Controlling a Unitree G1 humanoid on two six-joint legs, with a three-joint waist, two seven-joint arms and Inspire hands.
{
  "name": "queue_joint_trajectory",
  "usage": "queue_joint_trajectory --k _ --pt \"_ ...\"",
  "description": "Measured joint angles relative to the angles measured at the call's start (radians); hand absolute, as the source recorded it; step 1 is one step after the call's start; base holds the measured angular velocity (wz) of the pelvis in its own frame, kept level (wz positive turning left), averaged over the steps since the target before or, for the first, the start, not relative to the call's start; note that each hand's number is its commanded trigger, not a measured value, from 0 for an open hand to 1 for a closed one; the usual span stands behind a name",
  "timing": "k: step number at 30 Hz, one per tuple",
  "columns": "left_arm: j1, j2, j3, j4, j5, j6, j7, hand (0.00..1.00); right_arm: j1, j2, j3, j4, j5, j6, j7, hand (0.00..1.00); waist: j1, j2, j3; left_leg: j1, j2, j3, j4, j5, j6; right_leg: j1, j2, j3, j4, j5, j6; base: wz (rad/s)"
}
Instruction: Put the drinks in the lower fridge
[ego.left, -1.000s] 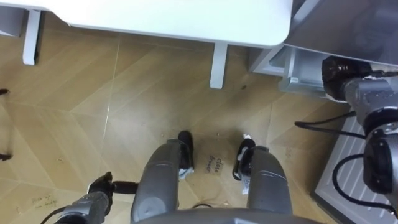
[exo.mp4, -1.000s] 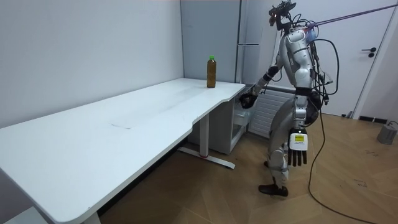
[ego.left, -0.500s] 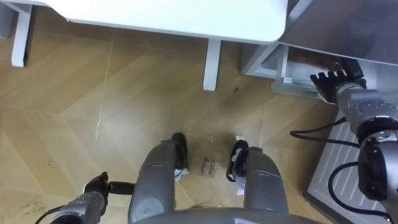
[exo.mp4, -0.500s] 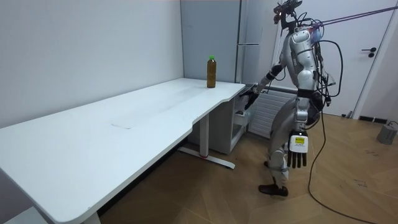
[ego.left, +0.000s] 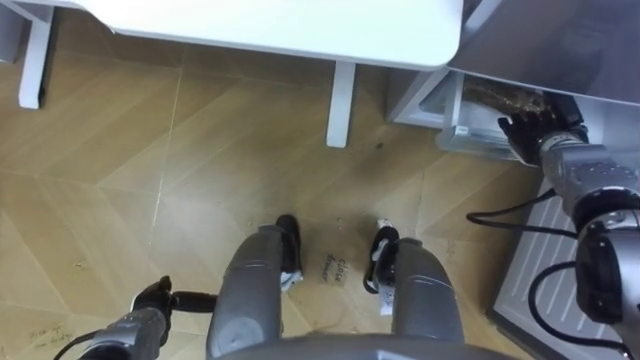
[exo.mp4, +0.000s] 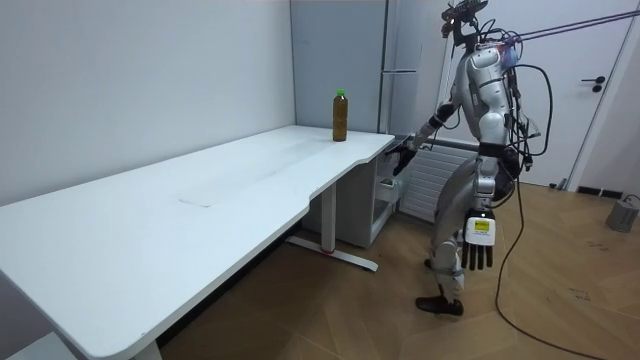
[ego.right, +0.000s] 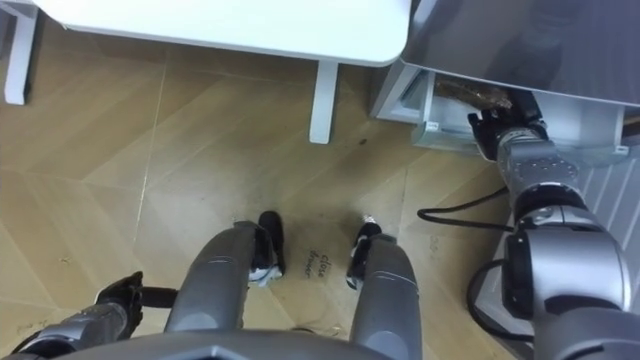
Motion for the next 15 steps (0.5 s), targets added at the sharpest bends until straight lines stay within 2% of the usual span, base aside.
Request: queue_joint_trajectory --k 5,11,15 --pt "0.000 0.000 0.002 -0.004 0.002 0.000 0.002 0.00 0.004 -0.008 0.008 -0.017 -0.072 0.000 0.003 0.00 -0.004 0.002 -0.0012 0.000 0.001 0.000 -0.001 0.000 -0.001 -0.001 0.000 0.000 0.000 0.000 0.000 0.00" --pt "0.005 0.006 0.003 -0.020 -0.002 -0.008 -0.003 0.00 0.070 -0.023 0.018 -0.139 -0.192 -0.013 -0.045 0.00 -0.004 0.006 -0.0034 0.001 0.000 0.001 -0.003 0.000 -0.001 -0.001 0.000 0.001 0.000 0.000 0.000 0.00" --pt "0.019 0.006 0.013 -0.027 -0.002 -0.008 -0.001 0.00 0.143 -0.023 0.019 -0.201 -0.278 -0.020 -0.052 0.00 -0.018 0.008 -0.0135 0.003 -0.002 0.000 -0.004 0.000 -0.001 0.002 -0.001 0.000 0.001 0.000 0.000 0.00"
